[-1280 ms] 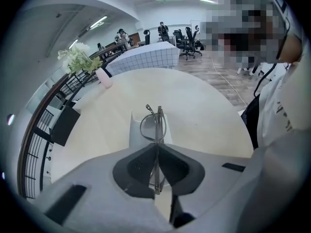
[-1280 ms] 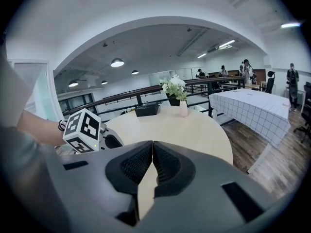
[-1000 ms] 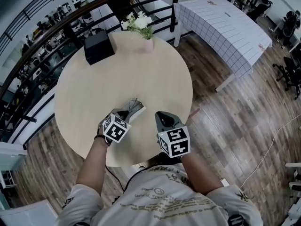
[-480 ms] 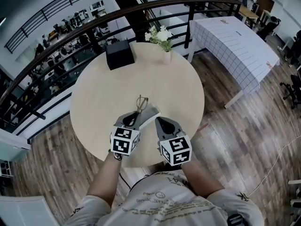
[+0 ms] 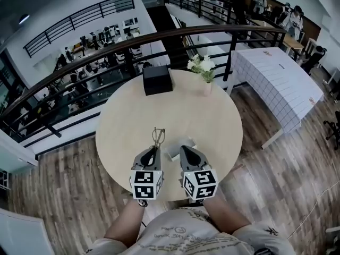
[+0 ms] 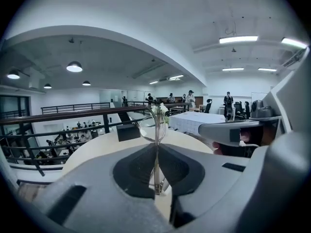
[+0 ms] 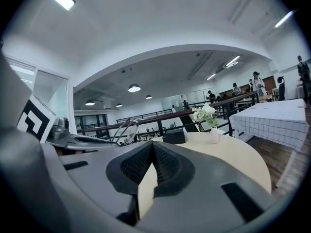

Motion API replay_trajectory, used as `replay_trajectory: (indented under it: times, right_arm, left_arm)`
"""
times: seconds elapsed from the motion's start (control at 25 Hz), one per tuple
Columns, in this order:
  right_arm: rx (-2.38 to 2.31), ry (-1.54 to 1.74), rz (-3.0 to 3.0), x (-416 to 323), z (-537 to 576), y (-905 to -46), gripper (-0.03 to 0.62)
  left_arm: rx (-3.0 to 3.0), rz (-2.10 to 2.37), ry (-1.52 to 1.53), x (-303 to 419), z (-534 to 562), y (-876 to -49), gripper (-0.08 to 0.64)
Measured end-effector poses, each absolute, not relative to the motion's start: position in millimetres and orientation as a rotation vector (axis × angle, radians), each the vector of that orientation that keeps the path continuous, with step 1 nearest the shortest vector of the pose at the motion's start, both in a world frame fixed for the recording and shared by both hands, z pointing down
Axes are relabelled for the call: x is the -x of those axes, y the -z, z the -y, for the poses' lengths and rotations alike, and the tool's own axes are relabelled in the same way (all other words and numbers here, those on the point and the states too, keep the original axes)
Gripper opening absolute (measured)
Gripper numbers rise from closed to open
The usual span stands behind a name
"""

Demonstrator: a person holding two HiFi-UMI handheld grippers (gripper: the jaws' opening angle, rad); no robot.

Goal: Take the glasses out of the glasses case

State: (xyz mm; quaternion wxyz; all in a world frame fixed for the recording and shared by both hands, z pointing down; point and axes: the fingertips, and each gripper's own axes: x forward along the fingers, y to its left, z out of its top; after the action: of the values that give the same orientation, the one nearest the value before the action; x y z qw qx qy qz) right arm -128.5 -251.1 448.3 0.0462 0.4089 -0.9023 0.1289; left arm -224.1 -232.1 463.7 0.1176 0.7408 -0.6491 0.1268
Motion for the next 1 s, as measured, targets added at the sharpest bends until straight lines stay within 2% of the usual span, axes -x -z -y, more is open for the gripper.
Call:
replay_trajectory:
  times: [0.36,1.0]
  right_arm:
    - [-1.183,-0.372,2.791,163.0,237.5,-443.8,0.014]
    - [-1.099,-0.412,2.82,172.1,230.4,-444.8,0.014]
  left_arm:
    - [-2.035,2.065,-0.29,270.2,206.8,-455.4,0.031]
    - [-1.977,2.069,-0.255,274.7,193.3,-461.8,0.031]
